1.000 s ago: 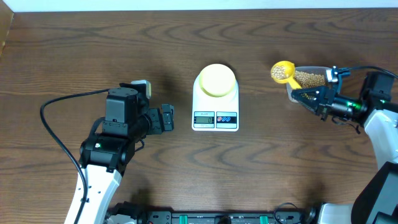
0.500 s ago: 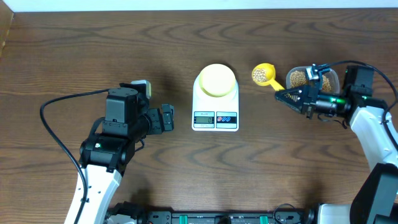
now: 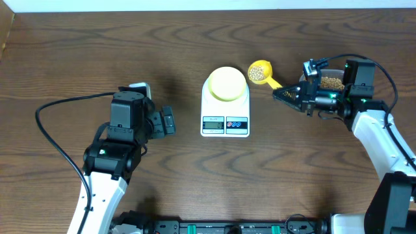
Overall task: Scoop item into bowl and weigh 50g on scale
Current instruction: 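Carry the scoop leftward toward the scale with the right gripper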
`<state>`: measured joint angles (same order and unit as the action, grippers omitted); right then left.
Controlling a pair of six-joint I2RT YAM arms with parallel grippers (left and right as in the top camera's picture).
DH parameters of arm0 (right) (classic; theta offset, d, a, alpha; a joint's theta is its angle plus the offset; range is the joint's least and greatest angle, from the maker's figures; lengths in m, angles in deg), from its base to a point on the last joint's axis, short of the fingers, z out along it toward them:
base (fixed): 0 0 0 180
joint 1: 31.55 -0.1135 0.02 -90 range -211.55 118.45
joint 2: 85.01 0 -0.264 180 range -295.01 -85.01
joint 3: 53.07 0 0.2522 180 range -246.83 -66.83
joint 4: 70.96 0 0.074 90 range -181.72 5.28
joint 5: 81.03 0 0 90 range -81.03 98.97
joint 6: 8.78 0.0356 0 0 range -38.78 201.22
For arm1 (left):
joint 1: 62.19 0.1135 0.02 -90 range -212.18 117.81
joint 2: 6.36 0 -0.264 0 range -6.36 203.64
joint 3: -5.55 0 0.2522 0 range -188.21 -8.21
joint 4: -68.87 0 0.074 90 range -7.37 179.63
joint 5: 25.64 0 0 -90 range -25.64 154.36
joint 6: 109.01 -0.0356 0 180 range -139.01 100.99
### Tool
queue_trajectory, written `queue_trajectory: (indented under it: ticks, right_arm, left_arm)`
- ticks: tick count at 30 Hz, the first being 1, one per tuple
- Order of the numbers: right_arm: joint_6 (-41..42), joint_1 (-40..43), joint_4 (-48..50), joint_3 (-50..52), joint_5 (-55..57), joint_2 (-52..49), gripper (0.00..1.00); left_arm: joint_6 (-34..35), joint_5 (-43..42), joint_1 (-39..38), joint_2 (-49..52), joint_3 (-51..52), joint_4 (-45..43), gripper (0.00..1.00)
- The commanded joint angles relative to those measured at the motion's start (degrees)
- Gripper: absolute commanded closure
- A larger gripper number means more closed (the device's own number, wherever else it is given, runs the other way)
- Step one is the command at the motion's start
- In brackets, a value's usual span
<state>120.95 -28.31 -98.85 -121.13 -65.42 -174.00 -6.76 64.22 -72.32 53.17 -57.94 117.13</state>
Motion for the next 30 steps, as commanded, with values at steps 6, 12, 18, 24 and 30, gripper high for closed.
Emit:
queue_trajectory:
  ticks: [6, 12, 18, 24, 30]
  right_arm:
    - [10.91, -3.8, 7.63, 0.11, 0.98, -0.28, 0.99]
    - [12.13, -4.85, 9.22, 0.11, 2.95, -0.28, 0.99]
    - [14.25, -4.85, 9.29, 0.11, 3.69, -0.28, 0.99]
    - [14.71, -4.85, 12.61, 0.11, 6.01, -0.28, 0.99]
    - [15.17, -4.85, 13.77, 0.11, 6.71, -0.28, 0.99]
  left_arm:
    - [0.52, 8.81, 0.33, 4.22, -0.09, 0.07, 0.0]
    - [0.52, 8.79, 0.31, 8.59, -0.09, -0.37, 0.0]
    - [0.52, 8.79, 0.31, 10.69, -0.09, -0.42, 0.0]
    - [0.52, 8.76, 0.31, 10.69, -0.09, -0.9, 0.0]
    - [0.5, 3.98, 0.31, 10.69, -0.09, -0.96, 0.0]
